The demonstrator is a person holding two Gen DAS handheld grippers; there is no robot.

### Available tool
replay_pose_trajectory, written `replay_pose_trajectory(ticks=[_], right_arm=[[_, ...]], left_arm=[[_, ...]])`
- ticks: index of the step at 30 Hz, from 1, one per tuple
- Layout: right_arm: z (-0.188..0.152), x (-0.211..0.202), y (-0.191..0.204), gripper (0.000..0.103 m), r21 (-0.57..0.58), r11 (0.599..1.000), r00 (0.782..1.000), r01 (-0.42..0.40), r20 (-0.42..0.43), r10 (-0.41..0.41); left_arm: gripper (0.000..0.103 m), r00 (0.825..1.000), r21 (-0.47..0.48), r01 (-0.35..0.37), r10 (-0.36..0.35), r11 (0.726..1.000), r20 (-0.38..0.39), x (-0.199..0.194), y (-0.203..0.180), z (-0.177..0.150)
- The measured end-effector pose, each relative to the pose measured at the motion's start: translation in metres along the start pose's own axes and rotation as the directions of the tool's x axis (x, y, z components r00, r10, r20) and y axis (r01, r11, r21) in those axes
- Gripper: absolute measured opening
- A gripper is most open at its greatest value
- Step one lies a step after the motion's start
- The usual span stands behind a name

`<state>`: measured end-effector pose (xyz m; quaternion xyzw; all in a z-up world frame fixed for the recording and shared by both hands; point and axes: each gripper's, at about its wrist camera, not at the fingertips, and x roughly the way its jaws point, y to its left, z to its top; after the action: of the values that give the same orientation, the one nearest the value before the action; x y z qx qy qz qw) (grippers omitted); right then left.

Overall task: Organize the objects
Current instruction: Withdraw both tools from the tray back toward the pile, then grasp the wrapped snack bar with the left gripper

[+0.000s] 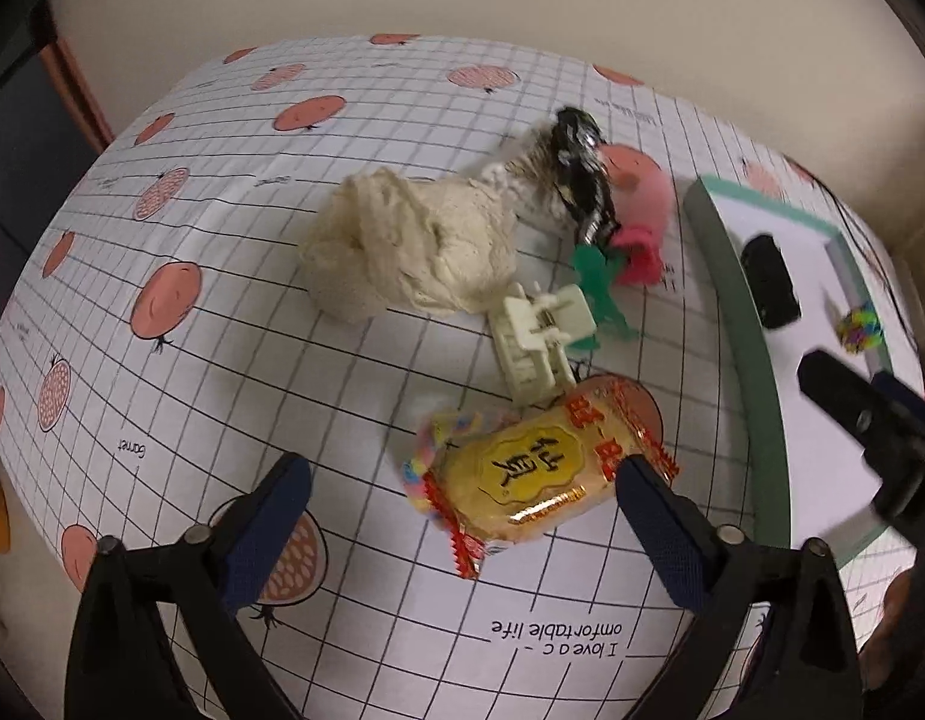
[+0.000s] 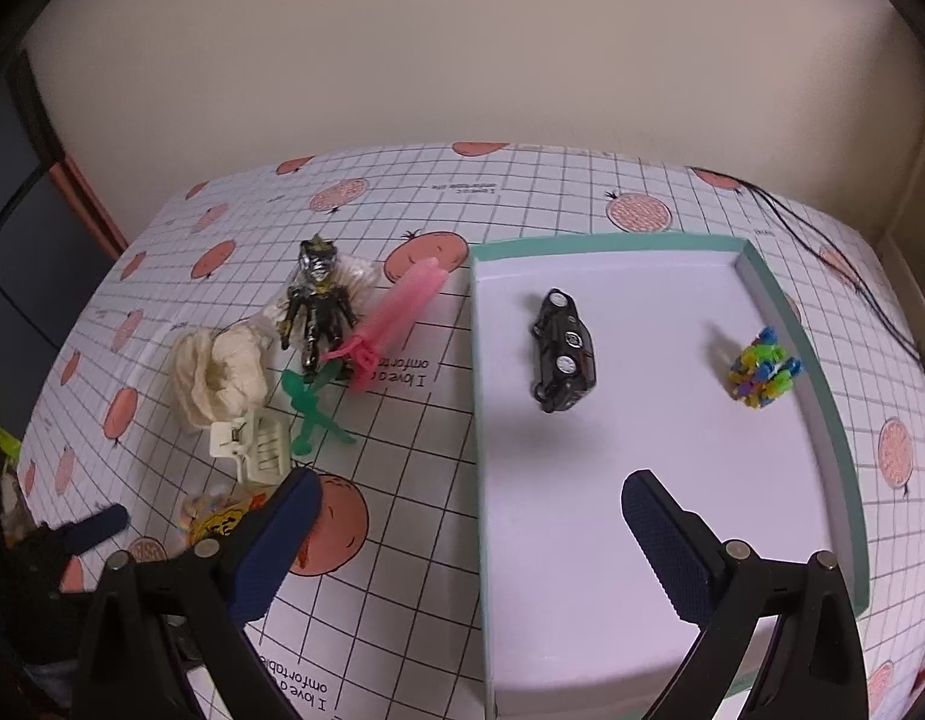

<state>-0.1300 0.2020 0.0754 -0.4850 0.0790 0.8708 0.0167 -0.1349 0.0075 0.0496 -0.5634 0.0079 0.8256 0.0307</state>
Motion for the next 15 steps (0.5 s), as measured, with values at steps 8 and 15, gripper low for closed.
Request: replay_pose_trajectory(ticks=[8,15], right_arm=[[-0.001,0.0,-0.006,0.101,0.009,1.0,1.0,0.001,-0.008,-0.001],[-0.001,0.0,-0.007,0.101,0.007,1.0,1.0,-0.002,-0.011,0.002]], left_arm=[[0.082,1.0,0.113,-0.012,0.013,0.994,-0.007,0.0,-0.029,-0.005],[0.065,0.999,0.184,-0.027,0.034,0.983,-0.036,0.009,-0.048,-0.01]])
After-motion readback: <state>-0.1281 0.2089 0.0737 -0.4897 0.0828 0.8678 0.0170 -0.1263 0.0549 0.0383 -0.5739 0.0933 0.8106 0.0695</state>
